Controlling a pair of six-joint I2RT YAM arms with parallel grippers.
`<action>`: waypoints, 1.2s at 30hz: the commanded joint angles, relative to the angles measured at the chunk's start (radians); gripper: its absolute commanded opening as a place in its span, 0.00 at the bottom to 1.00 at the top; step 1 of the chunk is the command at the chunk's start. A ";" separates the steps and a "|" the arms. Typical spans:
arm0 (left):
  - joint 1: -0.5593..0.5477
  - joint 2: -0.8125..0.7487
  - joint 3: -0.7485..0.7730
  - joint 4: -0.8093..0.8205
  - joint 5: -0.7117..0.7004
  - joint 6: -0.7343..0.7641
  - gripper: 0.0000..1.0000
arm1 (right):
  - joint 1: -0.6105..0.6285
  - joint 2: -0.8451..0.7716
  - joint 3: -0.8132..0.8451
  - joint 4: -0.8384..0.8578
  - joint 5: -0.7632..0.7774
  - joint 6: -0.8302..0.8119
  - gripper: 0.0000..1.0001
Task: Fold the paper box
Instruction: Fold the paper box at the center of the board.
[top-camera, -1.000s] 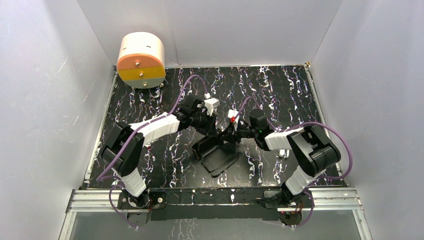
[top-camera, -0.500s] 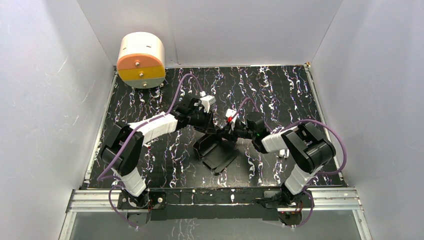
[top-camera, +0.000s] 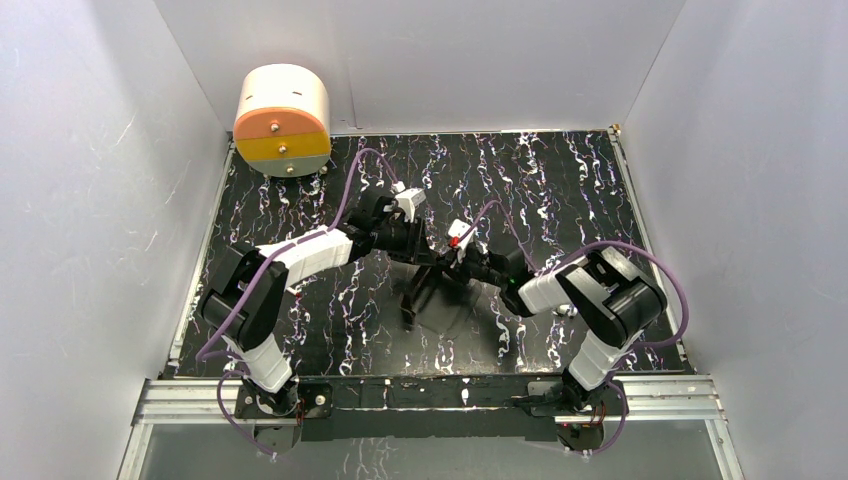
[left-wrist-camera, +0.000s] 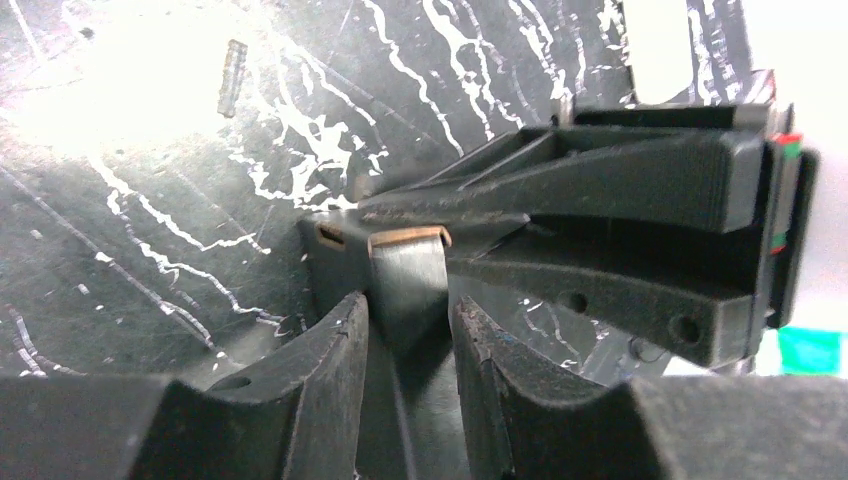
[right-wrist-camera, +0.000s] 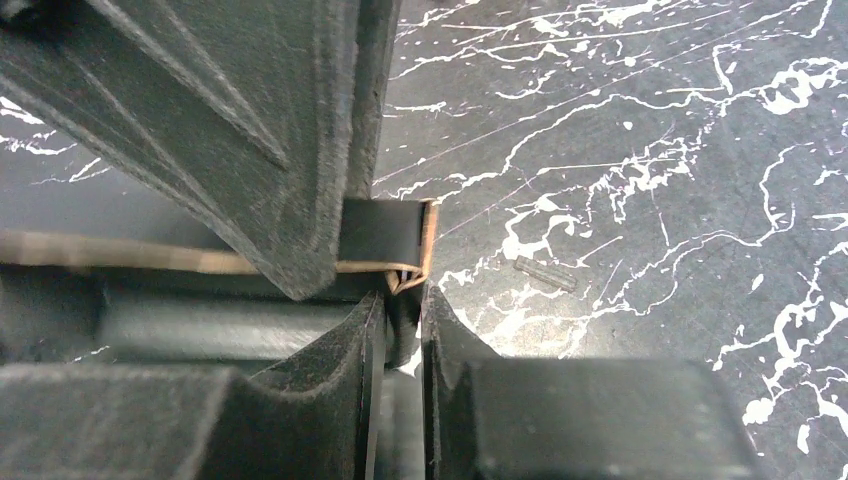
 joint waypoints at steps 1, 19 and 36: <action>-0.042 -0.001 0.000 0.173 0.214 -0.131 0.33 | 0.074 0.035 -0.024 0.143 0.113 0.031 0.24; 0.021 -0.026 -0.099 0.269 0.111 -0.274 0.42 | 0.193 0.219 -0.074 0.484 0.458 0.069 0.21; 0.043 0.128 -0.154 0.560 0.241 -0.560 0.48 | 0.207 0.211 -0.083 0.547 0.570 0.103 0.22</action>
